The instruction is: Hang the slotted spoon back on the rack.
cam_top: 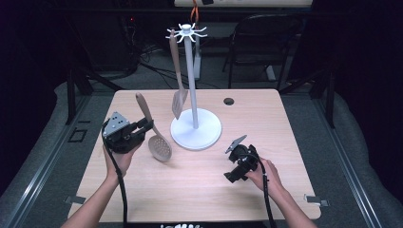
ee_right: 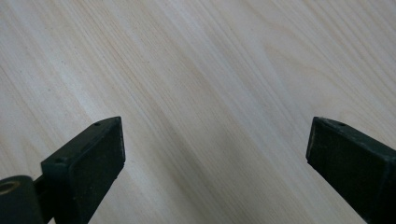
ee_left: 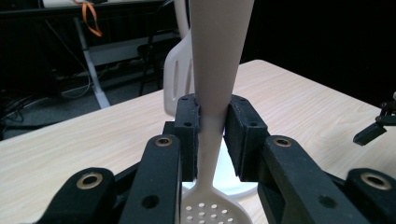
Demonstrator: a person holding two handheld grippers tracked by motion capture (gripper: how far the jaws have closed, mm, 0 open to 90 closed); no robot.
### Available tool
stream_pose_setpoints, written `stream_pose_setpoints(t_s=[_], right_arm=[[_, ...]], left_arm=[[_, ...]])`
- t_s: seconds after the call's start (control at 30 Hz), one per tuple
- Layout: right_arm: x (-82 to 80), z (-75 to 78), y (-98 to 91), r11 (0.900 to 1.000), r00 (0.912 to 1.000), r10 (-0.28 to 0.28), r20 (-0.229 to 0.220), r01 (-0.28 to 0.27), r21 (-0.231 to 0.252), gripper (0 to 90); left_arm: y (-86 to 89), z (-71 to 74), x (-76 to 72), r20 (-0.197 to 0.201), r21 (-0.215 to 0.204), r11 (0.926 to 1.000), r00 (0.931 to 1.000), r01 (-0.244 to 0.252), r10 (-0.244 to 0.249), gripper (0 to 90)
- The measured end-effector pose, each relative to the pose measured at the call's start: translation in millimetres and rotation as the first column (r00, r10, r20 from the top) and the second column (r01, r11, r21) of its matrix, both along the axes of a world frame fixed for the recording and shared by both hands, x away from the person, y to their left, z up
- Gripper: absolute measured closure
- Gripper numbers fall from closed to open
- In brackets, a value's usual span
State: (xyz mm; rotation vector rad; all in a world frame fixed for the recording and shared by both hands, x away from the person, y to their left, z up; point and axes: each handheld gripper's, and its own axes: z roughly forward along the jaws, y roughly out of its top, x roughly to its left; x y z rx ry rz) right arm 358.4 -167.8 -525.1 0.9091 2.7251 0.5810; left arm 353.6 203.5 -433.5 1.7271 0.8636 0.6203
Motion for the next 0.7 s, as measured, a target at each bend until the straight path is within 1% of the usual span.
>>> stream_pose_setpoints(t_s=[0.03,0.17,0.23,0.3,0.37,0.5,0.57,0.7], right_arm=[[0.1,0.9,-0.5,1.0,1.0,0.0,-0.003,0.0,-0.009,4.1],[-0.3,-0.1,-0.9,0.9999,0.9999,-0.011,-0.001,0.011,0.006,4.0],[0.5,0.9,-1.3,1.0,1.0,0.0,-0.007,0.0,-0.009,4.1],[0.5,0.7,-1.2,1.0,1.0,-0.002,-0.005,0.002,-0.008,4.1],[0.6,0.6,-1.4,1.0,1.0,-0.002,-0.005,0.002,-0.007,4.1],[0.5,0.7,-1.6,1.0,1.0,-0.003,-0.002,0.003,-0.004,4.1],[0.6,0.7,-1.4,1.0,1.0,-0.002,-0.002,0.002,-0.006,4.1],[0.3,0.5,-1.2,1.0,1.0,-0.004,-0.003,0.004,-0.004,4.1]], left_arm=[[-3.1,1.4,1.9,0.001,0.003,1.0,1.0,0.004,-0.004,75.1],[-15.4,7.0,9.2,0.005,-0.002,0.9997,0.9997,0.022,-0.022,75.1],[-21.3,10.7,12.1,0.002,0.011,0.9994,0.9995,0.032,-0.032,75.2],[-27.7,14.9,14.8,0.007,0.016,0.9992,0.9993,0.036,-0.036,75.1],[-31.8,18.3,16.7,0.016,0.02,0.999,0.999,0.041,-0.041,75.1],[-41.0,26.7,21.5,0.021,0.031,0.9982,0.9985,0.051,-0.052,75.1],[-45.3,29.3,24.1,0.026,0.026,0.9983,0.9983,0.052,-0.053,75.1],[-53.0,37.0,29.8,0.027,0.031,0.9976,0.9977,0.062,-0.063,75.1]])
